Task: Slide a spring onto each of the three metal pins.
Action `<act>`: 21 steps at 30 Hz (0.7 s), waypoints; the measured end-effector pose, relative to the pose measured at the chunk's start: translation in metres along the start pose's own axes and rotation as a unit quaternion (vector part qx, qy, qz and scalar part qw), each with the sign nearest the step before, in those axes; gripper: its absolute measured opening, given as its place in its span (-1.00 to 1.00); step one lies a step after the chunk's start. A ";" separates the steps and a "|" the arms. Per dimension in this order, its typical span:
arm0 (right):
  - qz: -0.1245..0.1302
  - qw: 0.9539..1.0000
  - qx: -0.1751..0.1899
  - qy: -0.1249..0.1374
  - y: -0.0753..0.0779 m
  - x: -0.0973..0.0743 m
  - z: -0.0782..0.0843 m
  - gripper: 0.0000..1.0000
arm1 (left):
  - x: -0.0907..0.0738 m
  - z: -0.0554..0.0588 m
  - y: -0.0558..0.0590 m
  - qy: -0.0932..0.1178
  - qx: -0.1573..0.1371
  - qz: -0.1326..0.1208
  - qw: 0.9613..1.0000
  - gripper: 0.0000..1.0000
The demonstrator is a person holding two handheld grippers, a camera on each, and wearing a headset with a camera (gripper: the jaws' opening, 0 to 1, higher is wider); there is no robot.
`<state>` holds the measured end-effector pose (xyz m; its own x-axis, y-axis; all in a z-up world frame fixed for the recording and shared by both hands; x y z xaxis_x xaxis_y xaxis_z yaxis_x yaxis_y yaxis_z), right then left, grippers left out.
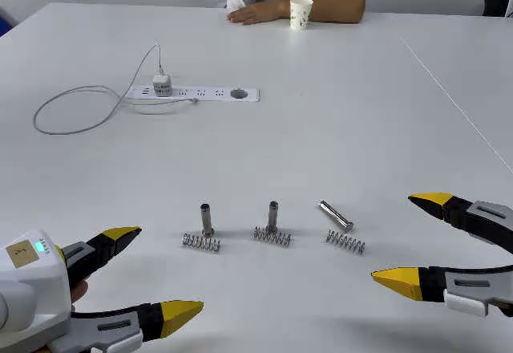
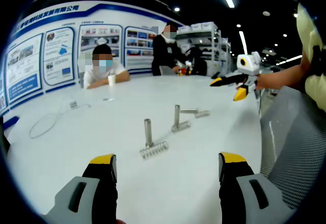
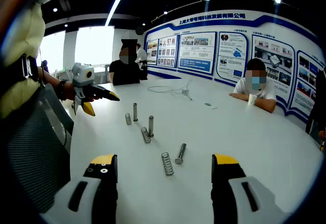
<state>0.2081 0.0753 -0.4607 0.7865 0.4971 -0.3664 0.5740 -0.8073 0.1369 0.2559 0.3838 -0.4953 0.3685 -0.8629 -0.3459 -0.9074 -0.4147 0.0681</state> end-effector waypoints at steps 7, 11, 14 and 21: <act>0.000 1.000 0.001 0.000 0.000 0.000 0.000 0.53 | 0.001 -0.001 0.000 -0.001 0.001 0.000 1.000 0.67; -0.001 1.000 0.000 0.000 0.000 0.001 -0.001 0.53 | 0.001 -0.002 0.000 0.001 0.001 -0.002 1.000 0.67; -0.003 1.000 0.001 0.000 0.001 0.001 -0.001 0.53 | 0.000 -0.002 0.000 0.000 0.000 -0.004 1.000 0.67; -0.006 1.000 0.002 -0.002 0.001 0.003 -0.001 0.52 | -0.002 0.000 0.002 0.000 -0.004 -0.009 1.000 0.67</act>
<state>0.2108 0.0764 -0.4611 0.7784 0.5064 -0.3710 0.5832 -0.8021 0.1287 0.2536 0.3850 -0.4948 0.3853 -0.8553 -0.3466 -0.8989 -0.4328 0.0686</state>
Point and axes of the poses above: the centre of the closed fingertips' face, and the gripper's own axes: x roughly forward along the fingers, y roughly to its right, z roughly out of its underside, the point moved 5 cm from there along -x, roughly backward along the fingers, and after that the axes turned 6 degrees about z, right-handed, at the moved point
